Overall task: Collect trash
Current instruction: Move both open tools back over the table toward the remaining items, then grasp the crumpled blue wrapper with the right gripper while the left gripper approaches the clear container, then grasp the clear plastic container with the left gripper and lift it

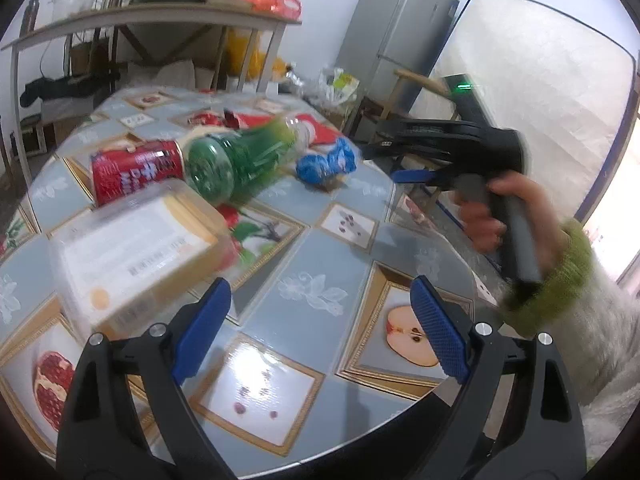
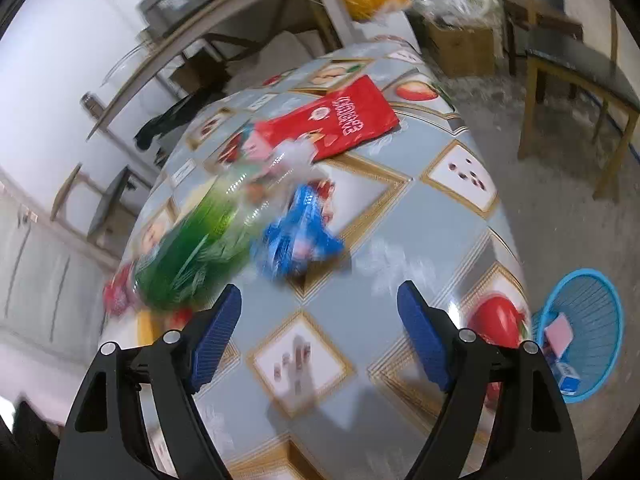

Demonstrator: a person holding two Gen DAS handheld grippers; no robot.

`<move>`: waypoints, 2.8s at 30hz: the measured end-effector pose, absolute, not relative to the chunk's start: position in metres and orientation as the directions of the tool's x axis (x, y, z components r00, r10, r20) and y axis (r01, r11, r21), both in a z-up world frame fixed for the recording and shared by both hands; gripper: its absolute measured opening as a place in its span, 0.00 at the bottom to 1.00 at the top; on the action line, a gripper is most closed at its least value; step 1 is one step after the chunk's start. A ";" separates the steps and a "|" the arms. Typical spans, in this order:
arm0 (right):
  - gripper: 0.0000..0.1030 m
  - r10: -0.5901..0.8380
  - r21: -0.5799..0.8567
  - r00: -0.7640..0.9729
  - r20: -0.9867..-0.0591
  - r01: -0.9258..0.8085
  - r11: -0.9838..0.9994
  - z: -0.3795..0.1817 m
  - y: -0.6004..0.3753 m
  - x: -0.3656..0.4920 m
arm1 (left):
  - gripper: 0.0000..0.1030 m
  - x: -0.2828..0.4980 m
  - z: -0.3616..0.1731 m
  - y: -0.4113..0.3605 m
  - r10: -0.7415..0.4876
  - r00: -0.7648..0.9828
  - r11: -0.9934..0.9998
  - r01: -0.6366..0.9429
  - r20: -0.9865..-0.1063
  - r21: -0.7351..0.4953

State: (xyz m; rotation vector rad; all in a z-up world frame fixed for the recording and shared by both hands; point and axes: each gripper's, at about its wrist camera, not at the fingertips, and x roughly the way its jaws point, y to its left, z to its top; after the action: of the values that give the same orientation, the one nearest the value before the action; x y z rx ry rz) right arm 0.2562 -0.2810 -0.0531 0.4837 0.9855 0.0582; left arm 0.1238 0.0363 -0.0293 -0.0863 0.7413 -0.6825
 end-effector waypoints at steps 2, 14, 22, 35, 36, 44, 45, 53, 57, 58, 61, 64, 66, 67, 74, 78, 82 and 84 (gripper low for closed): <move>0.76 0.249 0.425 0.557 -0.793 0.212 0.880 -0.061 -0.284 0.279 | 0.85 0.122 -0.027 0.042 -0.604 0.552 0.782 0.550 -0.575 -0.293; 0.16 0.271 0.429 0.492 -0.828 0.242 0.870 -0.087 -0.277 0.309 | 0.85 0.113 -0.028 0.063 -0.606 0.600 0.777 0.588 -0.522 -0.226; 0.05 0.333 0.464 0.480 -0.811 0.181 0.867 -0.078 -0.275 0.272 | 0.85 0.112 -0.031 0.079 -0.583 0.608 0.799 0.550 -0.539 -0.244; 0.05 0.464 0.512 0.400 -0.790 0.014 0.859 -0.072 -0.249 0.181 | 0.87 0.144 -0.020 0.100 -0.479 0.641 0.844 0.525 -0.600 -0.114; 0.05 0.466 0.513 0.398 -0.790 0.014 0.858 -0.074 -0.248 0.180 | 0.87 0.157 -0.020 0.102 -0.472 0.627 0.843 0.526 -0.620 -0.110; 0.05 0.486 0.525 0.391 -0.781 -0.010 0.851 -0.078 -0.248 0.180 | 0.90 0.233 -0.030 0.104 -0.495 0.411 0.784 0.590 -0.766 -0.190; 0.05 0.485 0.522 0.390 -0.783 -0.013 0.853 -0.078 -0.248 0.181 | 0.90 0.240 -0.032 0.102 -0.484 0.380 0.774 0.606 -0.788 -0.184; 0.06 0.495 0.533 0.382 -0.780 -0.008 0.846 -0.084 -0.250 0.182 | 0.90 0.269 -0.050 0.094 -0.503 0.141 0.696 0.652 -0.853 -0.302; 0.06 0.503 0.546 0.382 -0.775 0.004 0.838 -0.089 -0.252 0.181 | 0.90 0.257 -0.046 0.081 -0.501 0.104 0.655 0.694 -0.859 -0.298; 0.06 0.503 0.546 0.381 -0.776 0.006 0.838 -0.089 -0.252 0.181 | 0.90 0.253 -0.046 0.076 -0.480 0.111 0.656 0.704 -0.870 -0.272; 0.06 0.504 0.548 0.381 -0.775 0.009 0.836 -0.091 -0.252 0.181 | 0.90 0.242 -0.047 0.062 -0.408 0.133 0.653 0.734 -0.903 -0.187; 0.06 0.501 0.545 0.382 -0.776 0.008 0.838 -0.090 -0.252 0.181 | 0.90 0.235 -0.047 0.051 -0.369 0.133 0.632 0.762 -0.920 -0.143; 0.06 0.497 0.540 0.384 -0.778 0.005 0.842 -0.090 -0.251 0.180 | 0.90 0.232 -0.047 0.043 -0.328 0.152 0.615 0.783 -0.932 -0.089; 0.06 0.496 0.539 0.385 -0.778 0.004 0.842 -0.090 -0.251 0.180 | 0.90 0.232 -0.047 0.040 -0.310 0.157 0.607 0.792 -0.938 -0.068; 0.06 0.501 0.545 0.392 -0.772 0.001 0.839 -0.091 -0.250 0.177 | 0.90 0.229 -0.069 0.022 -0.150 0.188 0.566 0.821 -0.971 0.072; 0.06 0.507 0.555 0.401 -0.763 0.005 0.832 -0.092 -0.252 0.175 | 0.87 0.230 -0.067 0.024 -0.156 0.203 0.580 0.811 -0.967 0.077; 0.06 0.505 0.553 0.407 -0.761 -0.001 0.833 -0.092 -0.251 0.174 | 0.84 0.232 -0.057 0.029 -0.184 0.216 0.612 0.789 -0.959 0.061; 0.06 0.506 0.553 0.410 -0.759 -0.003 0.833 -0.092 -0.252 0.173 | 0.83 0.229 -0.050 0.032 -0.197 0.227 0.621 0.782 -0.954 0.058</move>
State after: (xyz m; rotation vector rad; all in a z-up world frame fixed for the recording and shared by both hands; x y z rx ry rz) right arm 0.1726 -0.2516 -0.0918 0.5179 1.1127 0.3392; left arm 0.2286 0.0323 -0.0495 0.6137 1.1539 -0.7352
